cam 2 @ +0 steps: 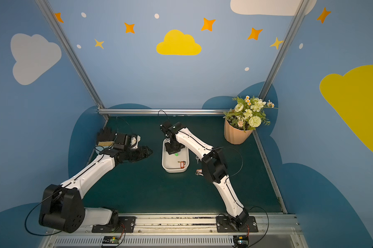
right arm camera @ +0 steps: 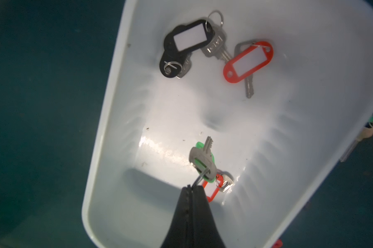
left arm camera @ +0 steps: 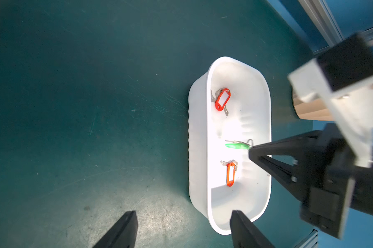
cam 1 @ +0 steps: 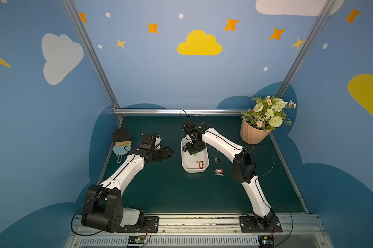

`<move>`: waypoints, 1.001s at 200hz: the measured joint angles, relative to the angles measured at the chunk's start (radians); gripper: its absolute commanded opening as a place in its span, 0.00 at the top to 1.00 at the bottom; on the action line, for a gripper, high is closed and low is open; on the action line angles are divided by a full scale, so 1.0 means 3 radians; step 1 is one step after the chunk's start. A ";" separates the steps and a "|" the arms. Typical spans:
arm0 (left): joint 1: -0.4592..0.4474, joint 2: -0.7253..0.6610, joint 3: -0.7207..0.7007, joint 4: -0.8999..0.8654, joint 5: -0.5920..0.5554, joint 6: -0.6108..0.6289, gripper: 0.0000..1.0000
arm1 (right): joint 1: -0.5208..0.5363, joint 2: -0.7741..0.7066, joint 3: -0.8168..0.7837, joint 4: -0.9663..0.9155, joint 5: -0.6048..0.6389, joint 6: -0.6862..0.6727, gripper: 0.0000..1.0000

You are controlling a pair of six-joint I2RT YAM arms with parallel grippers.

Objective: Take the keys out of the storage box
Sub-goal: Pick up the key from the storage box, then place the key at the center of the board.

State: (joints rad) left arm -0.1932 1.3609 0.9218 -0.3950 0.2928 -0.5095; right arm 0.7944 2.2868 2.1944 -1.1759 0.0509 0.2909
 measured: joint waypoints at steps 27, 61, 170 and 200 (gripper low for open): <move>0.0005 -0.0001 0.0000 0.0000 -0.0001 0.0015 0.26 | -0.0005 -0.0329 -0.0086 -0.0116 0.0036 0.0000 1.00; 0.0005 -0.0001 0.0000 0.0005 -0.0004 0.0019 0.26 | -0.0022 -0.0865 -0.0343 -0.0343 0.0093 0.0004 1.00; 0.0013 0.0137 0.0156 0.0150 -0.0057 0.0029 0.26 | -0.0075 -0.2457 -0.2701 -0.0640 -0.0039 0.0393 1.00; 0.0011 0.0164 0.0156 0.0149 -0.0058 0.0029 0.26 | -0.0075 -0.2494 -0.3328 -0.0371 -0.0291 0.0413 1.00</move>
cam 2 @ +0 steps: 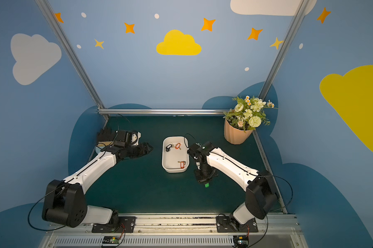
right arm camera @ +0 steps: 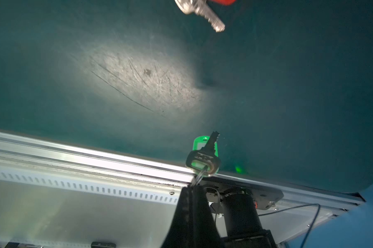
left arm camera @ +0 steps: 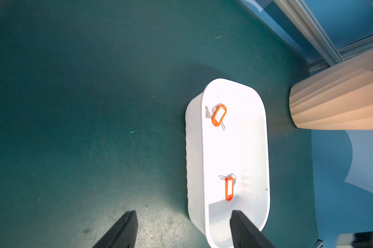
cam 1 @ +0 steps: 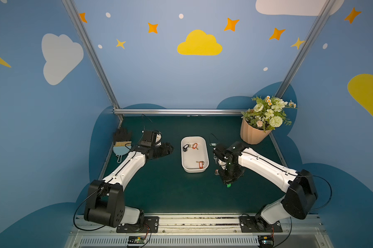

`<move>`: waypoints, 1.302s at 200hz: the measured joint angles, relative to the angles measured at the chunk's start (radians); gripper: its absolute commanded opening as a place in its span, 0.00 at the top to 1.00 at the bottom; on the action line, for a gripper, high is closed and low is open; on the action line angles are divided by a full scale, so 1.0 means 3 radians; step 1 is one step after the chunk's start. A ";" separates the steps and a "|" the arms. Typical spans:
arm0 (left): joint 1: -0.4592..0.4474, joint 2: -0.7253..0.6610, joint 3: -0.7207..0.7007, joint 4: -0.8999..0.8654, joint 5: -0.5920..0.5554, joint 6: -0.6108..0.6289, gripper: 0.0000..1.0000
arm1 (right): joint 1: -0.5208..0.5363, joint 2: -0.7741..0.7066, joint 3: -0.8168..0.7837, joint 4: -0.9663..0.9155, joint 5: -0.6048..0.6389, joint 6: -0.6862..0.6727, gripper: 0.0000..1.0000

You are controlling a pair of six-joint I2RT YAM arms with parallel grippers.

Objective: Take the keys out of the storage box
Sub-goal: Place the key at the center of the board.

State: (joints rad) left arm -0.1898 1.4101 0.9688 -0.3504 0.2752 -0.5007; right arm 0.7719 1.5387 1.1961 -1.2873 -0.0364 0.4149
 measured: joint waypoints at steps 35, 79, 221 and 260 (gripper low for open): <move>0.0001 -0.0001 -0.0001 -0.0001 -0.0017 -0.0001 0.26 | 0.0000 0.0031 -0.0323 0.0296 -0.0233 -0.0020 1.00; 0.0001 -0.0019 -0.0004 -0.0013 -0.0023 -0.0001 0.26 | 0.0000 0.0309 -0.0341 0.0603 -0.0337 -0.0118 1.00; 0.0004 -0.0020 -0.0003 -0.0086 -0.0065 0.0000 0.25 | -0.0041 0.0693 -0.0277 0.1110 -0.0243 -0.0205 0.59; 0.0010 -0.0020 0.0000 -0.0098 0.0001 -0.0003 0.24 | -0.0135 0.0463 0.0043 0.0955 -0.0170 -0.0219 0.52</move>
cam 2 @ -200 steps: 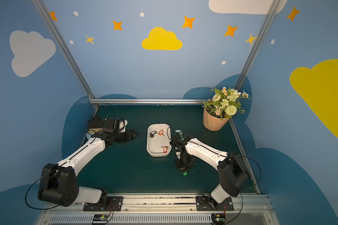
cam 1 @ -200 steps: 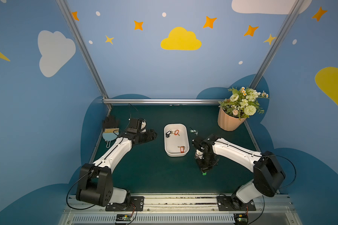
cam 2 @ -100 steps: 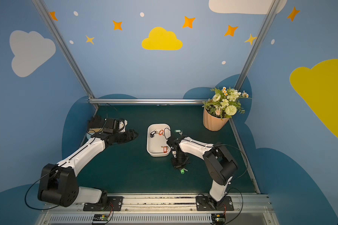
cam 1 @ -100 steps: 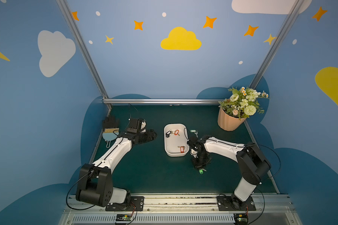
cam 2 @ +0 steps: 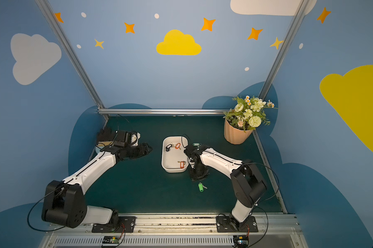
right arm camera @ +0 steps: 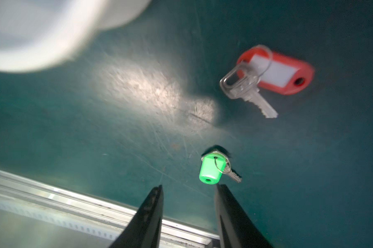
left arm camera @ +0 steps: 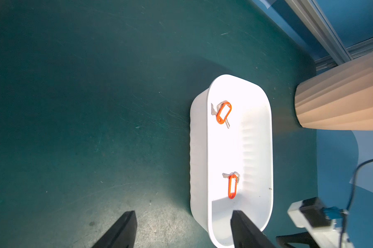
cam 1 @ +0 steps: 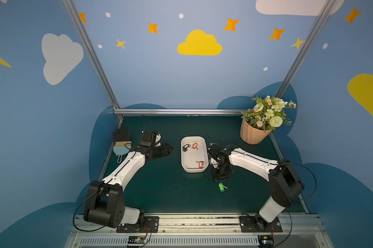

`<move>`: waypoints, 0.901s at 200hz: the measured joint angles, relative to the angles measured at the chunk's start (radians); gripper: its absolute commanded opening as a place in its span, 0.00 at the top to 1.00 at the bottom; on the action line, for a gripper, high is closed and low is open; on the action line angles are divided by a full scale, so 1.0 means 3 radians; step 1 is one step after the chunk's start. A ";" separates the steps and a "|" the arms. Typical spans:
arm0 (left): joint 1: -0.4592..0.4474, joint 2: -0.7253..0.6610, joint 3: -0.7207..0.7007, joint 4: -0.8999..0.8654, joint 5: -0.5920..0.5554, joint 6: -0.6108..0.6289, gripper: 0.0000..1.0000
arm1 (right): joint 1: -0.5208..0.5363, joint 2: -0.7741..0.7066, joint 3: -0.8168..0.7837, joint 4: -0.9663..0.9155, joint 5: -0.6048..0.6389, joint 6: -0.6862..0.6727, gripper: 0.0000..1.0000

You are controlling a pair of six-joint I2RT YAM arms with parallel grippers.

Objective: Take the keys out of the storage box
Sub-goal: Place the key at the center of the board, then pick up the key from the storage box.

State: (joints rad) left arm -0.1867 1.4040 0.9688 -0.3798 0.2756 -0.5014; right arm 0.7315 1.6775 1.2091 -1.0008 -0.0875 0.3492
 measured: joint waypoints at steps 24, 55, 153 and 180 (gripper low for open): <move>0.0004 0.0031 0.0013 0.0023 0.0173 -0.0041 0.25 | -0.0123 -0.0036 0.0415 -0.0051 0.0045 -0.0078 0.52; -0.0006 0.0249 0.0125 0.0146 0.0476 -0.0134 0.26 | -0.0249 0.0053 0.1022 -0.0020 0.0120 -0.0251 0.52; -0.0057 0.1165 0.0772 0.0058 0.0772 -0.0163 0.30 | -0.0183 0.1750 0.2875 0.0282 0.0242 -0.0039 0.56; -0.0076 0.1390 0.0846 0.0047 0.0824 -0.0161 0.31 | -0.0145 0.2051 0.3079 0.0319 0.0346 0.0216 0.58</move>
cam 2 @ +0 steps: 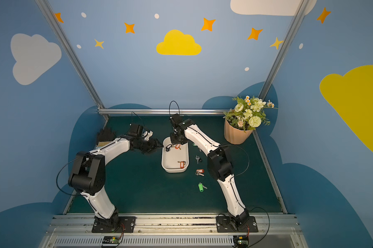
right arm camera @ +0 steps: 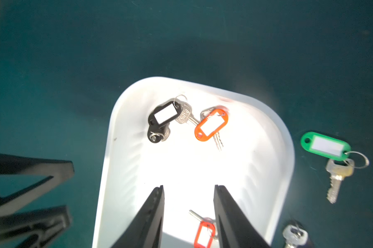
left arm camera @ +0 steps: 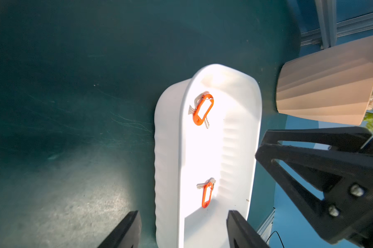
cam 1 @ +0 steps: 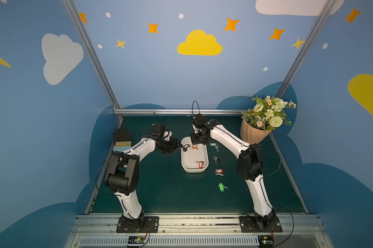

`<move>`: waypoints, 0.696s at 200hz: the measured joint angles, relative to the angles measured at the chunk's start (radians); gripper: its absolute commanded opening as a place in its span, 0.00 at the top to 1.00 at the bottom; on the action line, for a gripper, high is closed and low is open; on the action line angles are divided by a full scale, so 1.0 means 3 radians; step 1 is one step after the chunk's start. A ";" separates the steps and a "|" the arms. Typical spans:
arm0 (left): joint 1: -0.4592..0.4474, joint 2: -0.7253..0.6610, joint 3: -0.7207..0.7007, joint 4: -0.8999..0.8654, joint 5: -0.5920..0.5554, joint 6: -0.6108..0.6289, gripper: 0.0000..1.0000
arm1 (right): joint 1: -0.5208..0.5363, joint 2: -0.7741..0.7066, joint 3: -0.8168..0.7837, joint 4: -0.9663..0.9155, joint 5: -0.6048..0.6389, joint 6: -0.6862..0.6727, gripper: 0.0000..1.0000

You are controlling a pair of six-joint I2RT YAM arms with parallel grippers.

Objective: Take the keys out of the storage box
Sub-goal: Pick up the key from the storage box.

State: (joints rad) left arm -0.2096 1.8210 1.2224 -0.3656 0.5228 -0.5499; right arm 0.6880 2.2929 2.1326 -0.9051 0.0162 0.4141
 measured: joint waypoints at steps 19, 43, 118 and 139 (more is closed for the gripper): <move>-0.0029 0.0103 0.0018 0.0001 0.0009 0.0000 0.32 | 0.0001 0.0181 0.0109 0.0022 0.0061 0.0141 0.58; -0.0064 0.0237 0.0107 0.0000 0.0014 0.0003 0.33 | 0.0000 0.0352 0.0177 0.0042 0.0181 0.0234 0.58; -0.0116 0.0429 0.0282 -0.0065 0.0001 0.0055 0.33 | 0.0003 0.0532 0.0200 0.0226 0.0476 0.0237 0.57; -0.0118 0.0429 0.0282 -0.0078 0.0000 0.0074 0.33 | 0.0008 0.0571 0.0205 0.0319 0.0538 0.0196 0.57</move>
State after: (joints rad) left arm -0.2451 1.9495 1.3071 -0.3889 0.5228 -0.5278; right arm 0.6903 2.4641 2.1941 -0.8093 0.1776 0.4728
